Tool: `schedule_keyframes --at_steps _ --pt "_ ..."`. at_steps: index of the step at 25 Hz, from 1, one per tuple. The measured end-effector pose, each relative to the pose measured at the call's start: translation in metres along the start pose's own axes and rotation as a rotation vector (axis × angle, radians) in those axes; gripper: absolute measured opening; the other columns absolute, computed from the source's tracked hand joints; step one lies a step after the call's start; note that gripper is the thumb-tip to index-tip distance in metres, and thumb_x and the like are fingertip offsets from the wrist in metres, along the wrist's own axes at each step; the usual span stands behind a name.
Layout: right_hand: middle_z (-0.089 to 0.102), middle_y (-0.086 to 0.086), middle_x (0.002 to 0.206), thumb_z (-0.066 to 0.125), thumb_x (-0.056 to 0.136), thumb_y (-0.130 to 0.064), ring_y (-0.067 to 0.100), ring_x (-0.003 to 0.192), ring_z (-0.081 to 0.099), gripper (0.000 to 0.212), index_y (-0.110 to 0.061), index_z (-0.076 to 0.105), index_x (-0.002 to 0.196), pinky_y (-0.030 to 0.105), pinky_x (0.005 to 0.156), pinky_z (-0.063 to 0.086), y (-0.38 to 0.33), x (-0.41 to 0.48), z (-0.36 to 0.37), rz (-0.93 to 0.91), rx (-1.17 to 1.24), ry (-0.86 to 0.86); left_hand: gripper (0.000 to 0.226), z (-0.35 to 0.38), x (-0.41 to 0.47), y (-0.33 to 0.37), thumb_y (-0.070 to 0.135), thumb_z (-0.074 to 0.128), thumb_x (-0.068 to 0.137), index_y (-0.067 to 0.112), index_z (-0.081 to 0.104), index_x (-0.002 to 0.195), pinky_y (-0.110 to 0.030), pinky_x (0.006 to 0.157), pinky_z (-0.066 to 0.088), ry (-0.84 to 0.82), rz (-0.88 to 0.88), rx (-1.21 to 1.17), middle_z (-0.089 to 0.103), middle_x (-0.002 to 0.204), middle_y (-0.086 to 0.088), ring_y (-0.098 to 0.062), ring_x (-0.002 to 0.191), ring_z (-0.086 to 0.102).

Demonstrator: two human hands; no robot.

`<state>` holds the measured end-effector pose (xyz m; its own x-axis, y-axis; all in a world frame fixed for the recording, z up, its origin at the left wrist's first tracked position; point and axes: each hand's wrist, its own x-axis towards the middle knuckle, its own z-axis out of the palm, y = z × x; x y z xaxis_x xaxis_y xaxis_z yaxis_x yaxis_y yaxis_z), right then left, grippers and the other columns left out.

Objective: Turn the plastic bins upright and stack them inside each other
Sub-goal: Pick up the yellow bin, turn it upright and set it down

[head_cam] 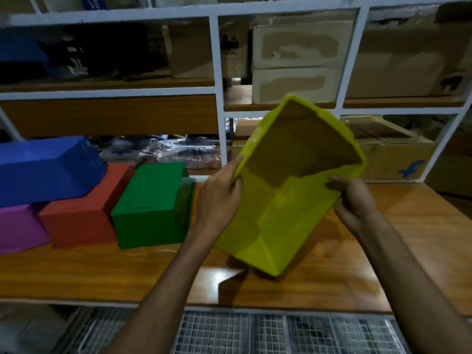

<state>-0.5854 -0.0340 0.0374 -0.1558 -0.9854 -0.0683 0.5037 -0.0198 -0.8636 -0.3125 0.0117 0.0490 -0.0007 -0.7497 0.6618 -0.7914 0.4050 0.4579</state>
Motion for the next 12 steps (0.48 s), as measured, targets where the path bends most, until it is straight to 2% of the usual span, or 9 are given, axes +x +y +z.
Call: schedule_keyframes --at_steps 1,2,4,6,9,12 --pt "0.066 0.01 0.13 0.051 0.094 0.008 0.032 0.114 0.063 0.051 -0.01 0.053 0.141 0.035 0.078 0.059 0.003 -0.013 0.0 -0.024 -0.126 -0.02 0.039 0.0 -0.001 0.0 0.017 0.053 0.102 0.027 0.058 0.14 -0.021 0.048 0.048 0.019 -0.075 -0.049 0.07 0.08 0.004 0.0 0.057 0.06" --pt "0.068 0.006 0.123 0.053 0.092 0.01 0.028 0.109 0.064 0.051 -0.015 0.054 0.137 0.031 0.07 0.057 0.006 -0.029 -0.001 -0.04 -0.254 -0.045 0.034 0.001 -0.002 -0.002 0.014 0.054 0.102 0.024 0.062 0.133 -0.016 0.046 0.044 0.028 -0.16 -0.149 0.069 0.076 0.004 0.002 0.053 0.057" --pt "0.066 -0.002 0.122 0.055 0.091 0.01 0.019 0.104 0.066 0.054 -0.021 0.055 0.136 0.026 0.068 0.054 0.01 -0.061 -0.002 -0.076 -0.47 -0.131 0.029 0.001 -0.001 -0.013 0.007 0.057 0.1 0.013 0.062 0.128 -0.023 0.06 0.054 0.012 -0.395 -0.401 0.073 0.099 -0.008 0.001 0.068 0.061" --pt "0.059 0.0 0.129 0.058 0.094 0.004 0.019 0.108 0.064 0.059 -0.025 0.052 0.145 0.028 0.075 0.053 0.01 -0.089 -0.002 -0.125 -0.584 -0.202 0.03 0.004 -0.008 -0.026 0.006 0.06 0.099 0.006 0.057 0.129 -0.029 0.067 0.053 -0.051 -0.642 -0.554 0.069 0.118 -0.018 -0.012 0.079 0.063" --pt "0.051 0.009 0.128 0.065 0.093 0.0 0.023 0.093 0.058 0.058 -0.02 0.054 0.146 0.029 0.077 0.048 0.002 -0.123 0.002 -0.212 -0.713 -0.214 0.034 0.019 -0.044 -0.039 0.01 0.061 0.1 0.004 0.054 0.133 -0.025 0.06 0.051 -0.178 -0.798 -0.637 0.066 0.124 -0.022 -0.016 0.08 0.065" --pt "0.052 0.01 0.125 0.069 0.091 -0.001 0.022 0.086 0.055 0.051 -0.015 0.058 0.139 0.032 0.075 0.045 -0.004 -0.148 -0.001 -0.159 -0.737 -0.184 0.027 0.036 -0.083 -0.041 0.015 0.056 0.103 0.02 0.06 0.129 -0.03 0.061 0.054 -0.284 -0.871 -0.78 0.07 0.118 -0.009 -0.02 0.086 0.069"
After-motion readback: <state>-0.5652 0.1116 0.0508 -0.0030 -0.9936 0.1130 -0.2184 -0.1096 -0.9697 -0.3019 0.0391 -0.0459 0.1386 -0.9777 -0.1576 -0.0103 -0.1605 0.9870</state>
